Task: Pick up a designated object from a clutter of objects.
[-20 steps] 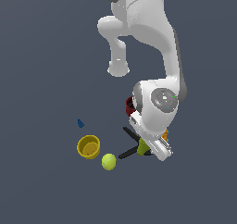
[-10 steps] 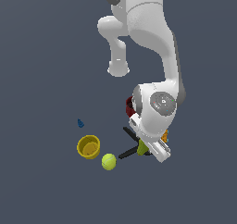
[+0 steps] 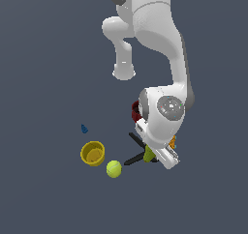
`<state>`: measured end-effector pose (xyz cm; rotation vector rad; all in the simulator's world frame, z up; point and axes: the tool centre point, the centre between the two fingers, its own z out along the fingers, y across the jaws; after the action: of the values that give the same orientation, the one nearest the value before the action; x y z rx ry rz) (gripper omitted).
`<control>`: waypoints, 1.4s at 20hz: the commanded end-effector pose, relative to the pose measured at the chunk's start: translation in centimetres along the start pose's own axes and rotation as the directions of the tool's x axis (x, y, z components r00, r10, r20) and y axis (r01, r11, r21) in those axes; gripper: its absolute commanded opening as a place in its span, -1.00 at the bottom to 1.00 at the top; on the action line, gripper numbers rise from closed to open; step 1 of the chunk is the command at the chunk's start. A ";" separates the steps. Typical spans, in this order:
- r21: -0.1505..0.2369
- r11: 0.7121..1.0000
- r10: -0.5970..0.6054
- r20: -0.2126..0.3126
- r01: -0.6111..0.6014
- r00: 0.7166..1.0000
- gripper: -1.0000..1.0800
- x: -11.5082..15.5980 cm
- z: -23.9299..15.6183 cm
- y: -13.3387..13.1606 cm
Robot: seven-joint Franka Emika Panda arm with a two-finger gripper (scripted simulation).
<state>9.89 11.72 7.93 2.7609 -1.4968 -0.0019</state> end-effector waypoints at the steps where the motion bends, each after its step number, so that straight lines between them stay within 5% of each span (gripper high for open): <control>1: 0.002 1.000 -0.001 0.000 0.001 1.000 -1.00 -0.1 -0.5 -0.2; 11: 0.001 1.000 0.000 -0.001 0.000 1.000 -1.00 -1.6 -6.3 -1.6; 28: 0.001 1.000 0.000 -0.001 0.000 1.000 -1.00 -5.7 -23.1 -6.2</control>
<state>11.87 19.36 29.53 2.7615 -1.4962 -0.0008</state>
